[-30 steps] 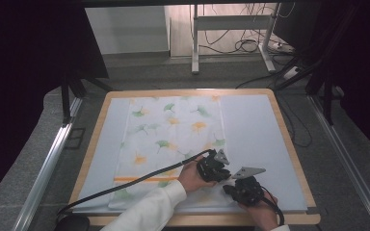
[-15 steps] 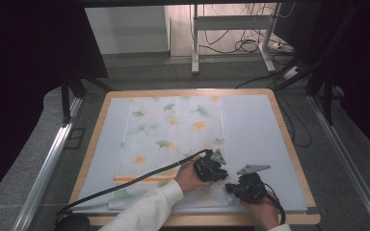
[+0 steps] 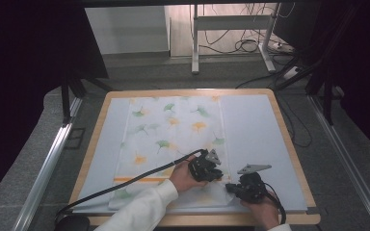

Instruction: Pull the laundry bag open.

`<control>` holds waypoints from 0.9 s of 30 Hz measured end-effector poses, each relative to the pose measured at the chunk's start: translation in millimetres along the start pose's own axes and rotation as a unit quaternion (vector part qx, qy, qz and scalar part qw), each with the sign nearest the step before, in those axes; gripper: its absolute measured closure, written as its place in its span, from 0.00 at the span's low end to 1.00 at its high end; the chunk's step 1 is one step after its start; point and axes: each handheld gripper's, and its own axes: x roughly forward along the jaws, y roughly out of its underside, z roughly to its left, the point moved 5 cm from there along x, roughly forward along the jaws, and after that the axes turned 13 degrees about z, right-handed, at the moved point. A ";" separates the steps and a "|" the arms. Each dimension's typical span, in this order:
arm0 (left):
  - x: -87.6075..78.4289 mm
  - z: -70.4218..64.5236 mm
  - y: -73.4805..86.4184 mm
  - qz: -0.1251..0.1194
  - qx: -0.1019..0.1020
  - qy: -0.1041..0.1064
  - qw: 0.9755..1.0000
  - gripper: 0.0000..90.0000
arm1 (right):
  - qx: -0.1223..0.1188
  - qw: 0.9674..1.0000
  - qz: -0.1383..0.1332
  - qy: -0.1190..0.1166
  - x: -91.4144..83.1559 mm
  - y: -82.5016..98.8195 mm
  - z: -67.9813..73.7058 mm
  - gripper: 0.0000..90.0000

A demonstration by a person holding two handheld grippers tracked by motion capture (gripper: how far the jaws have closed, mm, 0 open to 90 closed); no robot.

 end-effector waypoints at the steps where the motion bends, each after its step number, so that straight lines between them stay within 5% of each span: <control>1: 0.2 0.1 0.2 -0.001 0.001 0.000 1.000 0.94 | -0.001 1.000 0.000 0.000 0.0 0.0 0.1 1.00; 6: 0.9 0.0 0.7 -0.001 0.002 -0.001 1.000 0.95 | -0.001 1.000 0.000 0.004 -0.8 -1.9 -0.9 1.00; 12: 0.5 0.4 1.3 0.002 0.006 -0.003 1.000 0.95 | 0.027 0.999 -0.029 0.021 -4.7 -17.8 -14.4 1.00; 27: -0.7 -0.8 3.4 0.008 0.006 -0.016 1.000 0.96 | 0.058 0.998 -0.011 -0.006 5.8 -24.9 -21.1 1.00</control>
